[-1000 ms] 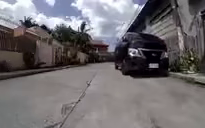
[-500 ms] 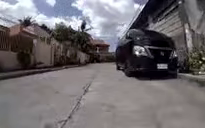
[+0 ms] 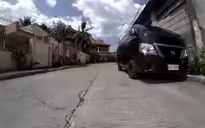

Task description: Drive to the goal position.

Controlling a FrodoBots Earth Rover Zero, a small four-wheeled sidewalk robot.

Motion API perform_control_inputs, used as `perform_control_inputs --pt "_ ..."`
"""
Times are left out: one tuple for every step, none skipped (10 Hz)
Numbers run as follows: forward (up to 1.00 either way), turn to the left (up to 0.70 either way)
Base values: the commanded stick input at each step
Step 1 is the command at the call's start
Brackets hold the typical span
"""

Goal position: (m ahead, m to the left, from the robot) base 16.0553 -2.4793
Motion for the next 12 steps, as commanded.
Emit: perform_control_inputs --pt "1.0 0.0" --pt "1.0 0.0" --pt "1.0 0.0" --pt "1.0 0.0" --pt "1.0 0.0" --pt "1.0 0.0" --pt "1.0 0.0" --pt "1.0 0.0" --pt "1.0 0.0" --pt "1.0 0.0" --pt "1.0 0.0" --pt "0.93 0.0"
